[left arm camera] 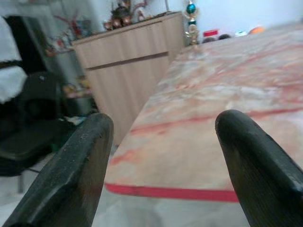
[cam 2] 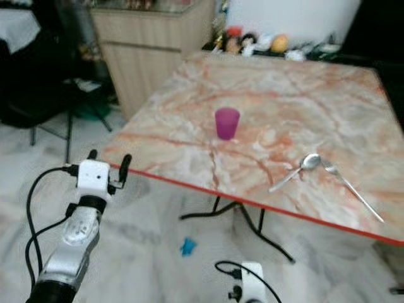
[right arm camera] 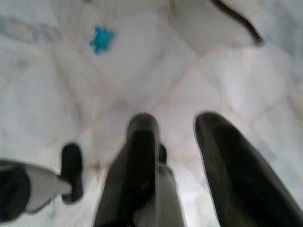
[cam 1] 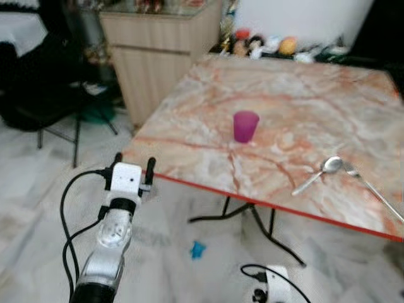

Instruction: Setting the table

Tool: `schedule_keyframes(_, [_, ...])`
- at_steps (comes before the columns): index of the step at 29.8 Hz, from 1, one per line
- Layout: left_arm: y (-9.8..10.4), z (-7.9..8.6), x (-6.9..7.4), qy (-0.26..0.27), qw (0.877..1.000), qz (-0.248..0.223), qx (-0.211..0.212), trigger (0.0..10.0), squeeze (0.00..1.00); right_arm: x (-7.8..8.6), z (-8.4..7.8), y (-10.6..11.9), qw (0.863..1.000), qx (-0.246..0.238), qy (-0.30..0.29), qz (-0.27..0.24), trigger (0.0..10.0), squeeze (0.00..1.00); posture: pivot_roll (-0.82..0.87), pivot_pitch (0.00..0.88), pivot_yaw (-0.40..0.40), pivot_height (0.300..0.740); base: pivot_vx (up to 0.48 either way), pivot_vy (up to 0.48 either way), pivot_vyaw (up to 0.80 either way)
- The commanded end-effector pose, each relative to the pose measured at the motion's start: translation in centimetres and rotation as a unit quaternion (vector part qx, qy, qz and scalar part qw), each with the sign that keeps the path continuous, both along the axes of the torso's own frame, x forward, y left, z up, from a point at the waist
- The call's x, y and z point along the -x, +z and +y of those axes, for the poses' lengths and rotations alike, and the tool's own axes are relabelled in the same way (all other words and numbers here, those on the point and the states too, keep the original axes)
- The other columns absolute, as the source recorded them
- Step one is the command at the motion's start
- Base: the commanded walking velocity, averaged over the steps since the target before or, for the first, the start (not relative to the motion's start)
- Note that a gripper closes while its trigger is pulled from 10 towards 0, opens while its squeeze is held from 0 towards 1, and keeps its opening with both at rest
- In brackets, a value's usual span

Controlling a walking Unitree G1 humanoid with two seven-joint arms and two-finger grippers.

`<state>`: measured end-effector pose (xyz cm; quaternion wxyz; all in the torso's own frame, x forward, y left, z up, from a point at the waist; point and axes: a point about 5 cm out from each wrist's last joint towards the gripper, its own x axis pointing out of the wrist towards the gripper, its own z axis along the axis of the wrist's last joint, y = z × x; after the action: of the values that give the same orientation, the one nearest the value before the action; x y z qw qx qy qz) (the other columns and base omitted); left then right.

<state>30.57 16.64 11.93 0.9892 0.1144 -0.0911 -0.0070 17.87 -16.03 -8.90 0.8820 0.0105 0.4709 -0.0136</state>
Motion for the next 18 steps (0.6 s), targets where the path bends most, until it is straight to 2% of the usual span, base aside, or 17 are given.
schedule_keyframes(1, [-1.3, 1.5, 0.2, 0.017, 0.999, 0.033, 0.009, 10.0, 0.0, -0.2, 0.9, 0.0, 1.0, -0.013, 0.003, -0.001, 10.0, 0.0, 0.1, 0.003, -0.003, 0.74, 0.0, 0.0, -0.72])
schedule_keyframes(9, [-3.0, 2.7, 0.5, 0.035, 0.997, 0.069, 0.015, 10.0, 0.0, -0.2, 0.9, 0.1, 1.0, -0.009, 0.004, -0.003, 10.0, 0.0, 0.1, 0.002, -0.004, 0.74, 0.0, 0.0, -0.6])
schedule_keyframes(18, [-5.7, 4.1, 1.1, 0.063, 0.99, 0.125, 0.031, 10.0, 0.0, -0.3, 0.9, 0.1, 1.0, -0.007, 0.002, -0.007, 10.0, 0.0, 0.11, 0.001, -0.004, 0.74, 0.0, 0.0, 0.0])
